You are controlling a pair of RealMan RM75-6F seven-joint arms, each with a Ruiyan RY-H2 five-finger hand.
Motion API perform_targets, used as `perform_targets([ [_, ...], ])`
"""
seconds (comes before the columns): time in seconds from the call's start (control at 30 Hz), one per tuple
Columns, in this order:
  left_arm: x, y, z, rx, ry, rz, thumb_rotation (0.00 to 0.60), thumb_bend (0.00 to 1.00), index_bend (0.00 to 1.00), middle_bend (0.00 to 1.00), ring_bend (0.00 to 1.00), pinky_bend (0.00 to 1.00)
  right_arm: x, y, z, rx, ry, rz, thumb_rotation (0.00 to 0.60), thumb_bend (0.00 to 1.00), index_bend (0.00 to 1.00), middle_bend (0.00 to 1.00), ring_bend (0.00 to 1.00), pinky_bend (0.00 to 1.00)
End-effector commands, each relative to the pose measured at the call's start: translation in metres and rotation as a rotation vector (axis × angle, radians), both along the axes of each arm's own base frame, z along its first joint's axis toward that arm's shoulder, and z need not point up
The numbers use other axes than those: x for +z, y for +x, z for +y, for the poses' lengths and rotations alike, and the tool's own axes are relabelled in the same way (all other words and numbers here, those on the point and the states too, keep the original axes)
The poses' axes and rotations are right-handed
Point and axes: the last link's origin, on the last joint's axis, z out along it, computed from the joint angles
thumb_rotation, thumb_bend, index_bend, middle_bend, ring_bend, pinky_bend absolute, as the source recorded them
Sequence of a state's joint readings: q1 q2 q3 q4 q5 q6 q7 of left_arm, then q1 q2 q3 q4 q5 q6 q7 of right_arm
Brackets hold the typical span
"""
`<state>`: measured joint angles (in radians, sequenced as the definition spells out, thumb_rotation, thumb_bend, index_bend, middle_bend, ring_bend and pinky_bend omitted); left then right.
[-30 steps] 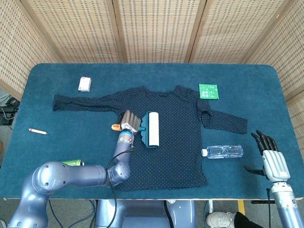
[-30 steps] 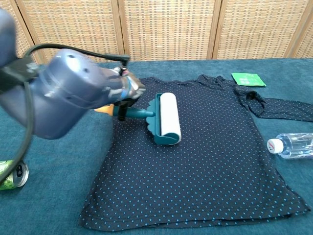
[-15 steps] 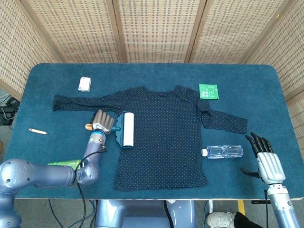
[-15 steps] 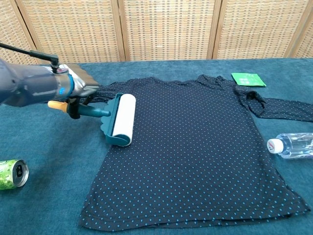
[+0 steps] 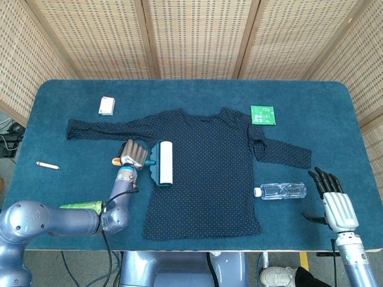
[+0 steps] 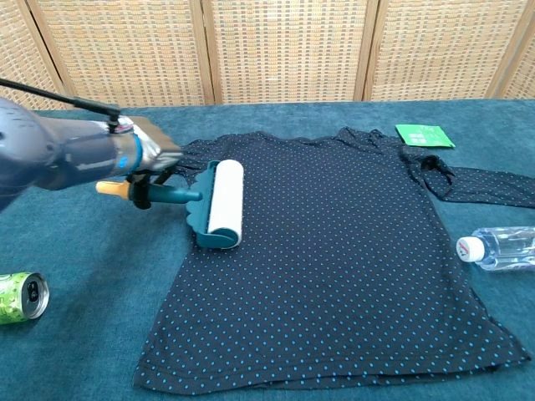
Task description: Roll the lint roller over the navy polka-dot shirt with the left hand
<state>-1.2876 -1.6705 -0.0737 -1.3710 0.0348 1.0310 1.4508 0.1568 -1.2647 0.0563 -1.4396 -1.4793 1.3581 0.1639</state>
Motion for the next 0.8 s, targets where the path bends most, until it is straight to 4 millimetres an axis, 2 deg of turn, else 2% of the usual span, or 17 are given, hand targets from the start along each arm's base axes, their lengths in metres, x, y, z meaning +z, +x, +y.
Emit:
perform_targets([
  [0.03,-0.011,0.020,0.001,-0.019,-0.005,-0.009,0.600,1.00,0.94,0.83,0.75,0.71,0.000,-0.001,0.000,-0.002,0.000,-0.001,0.600,0.06,0.00,0.00,0.00,0.00],
  [0.23,-0.030,0.064,0.001,-0.043,-0.010,-0.023,0.600,1.00,0.94,0.83,0.75,0.71,0.000,-0.005,-0.003,-0.017,0.000,-0.002,0.600,0.06,0.00,0.00,0.00,0.00],
  [0.47,-0.045,0.094,0.001,-0.025,-0.008,-0.053,0.600,1.00,0.94,0.83,0.75,0.71,0.000,-0.007,-0.004,-0.025,0.002,-0.003,0.600,0.06,0.00,0.00,0.00,0.00],
  [0.63,-0.053,0.102,0.001,-0.011,-0.015,-0.052,0.600,1.00,0.94,0.83,0.75,0.71,0.002,-0.009,-0.005,-0.035,-0.003,-0.006,0.600,0.06,0.00,0.00,0.00,0.00],
  [0.8,-0.052,0.095,0.001,-0.012,-0.016,-0.040,0.600,1.00,0.94,0.83,0.75,0.71,0.002,-0.010,-0.006,-0.039,-0.003,-0.008,0.600,0.06,0.00,0.00,0.00,0.00],
])
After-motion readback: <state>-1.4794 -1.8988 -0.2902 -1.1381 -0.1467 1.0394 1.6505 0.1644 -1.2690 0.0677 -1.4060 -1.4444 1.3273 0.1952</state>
